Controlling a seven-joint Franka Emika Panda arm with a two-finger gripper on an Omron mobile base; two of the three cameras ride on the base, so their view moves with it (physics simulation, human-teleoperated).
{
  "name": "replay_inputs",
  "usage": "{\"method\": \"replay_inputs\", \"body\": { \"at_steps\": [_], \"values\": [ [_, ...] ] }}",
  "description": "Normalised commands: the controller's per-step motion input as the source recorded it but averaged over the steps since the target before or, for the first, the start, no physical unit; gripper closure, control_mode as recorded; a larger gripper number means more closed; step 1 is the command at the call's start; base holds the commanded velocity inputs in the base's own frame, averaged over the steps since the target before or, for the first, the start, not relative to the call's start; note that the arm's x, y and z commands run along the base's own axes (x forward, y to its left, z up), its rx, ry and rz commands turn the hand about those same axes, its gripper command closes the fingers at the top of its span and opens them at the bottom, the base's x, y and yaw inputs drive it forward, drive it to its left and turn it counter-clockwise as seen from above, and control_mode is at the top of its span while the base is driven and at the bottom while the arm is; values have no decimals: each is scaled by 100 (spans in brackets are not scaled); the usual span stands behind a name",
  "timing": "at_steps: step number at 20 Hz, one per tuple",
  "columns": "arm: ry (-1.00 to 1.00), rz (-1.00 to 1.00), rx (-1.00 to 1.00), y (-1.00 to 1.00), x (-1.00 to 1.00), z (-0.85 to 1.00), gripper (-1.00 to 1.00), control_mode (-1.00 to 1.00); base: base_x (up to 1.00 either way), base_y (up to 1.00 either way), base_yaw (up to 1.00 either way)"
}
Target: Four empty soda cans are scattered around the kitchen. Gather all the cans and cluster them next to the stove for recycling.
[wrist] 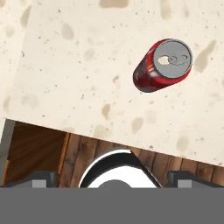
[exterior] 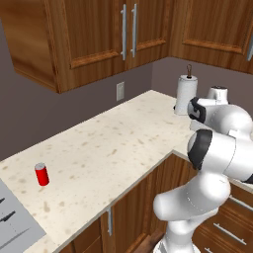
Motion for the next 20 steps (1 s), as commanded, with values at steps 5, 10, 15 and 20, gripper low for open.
{"method": "replay_inputs", "body": {
  "at_steps": [5, 10, 15, 20],
  "values": [
    [0, -2, -1, -26, 2, -9, -100, -100, 0, 0, 0],
    [0, 0, 0, -19, 2, 0, -100, -100, 0, 0, 0],
    [0, -1, 0, -19, 0, 0, -100, -100, 0, 0, 0],
    [0, -2, 0, -27, 0, 0, -100, -100, 0, 0, 0]
  ]
}}
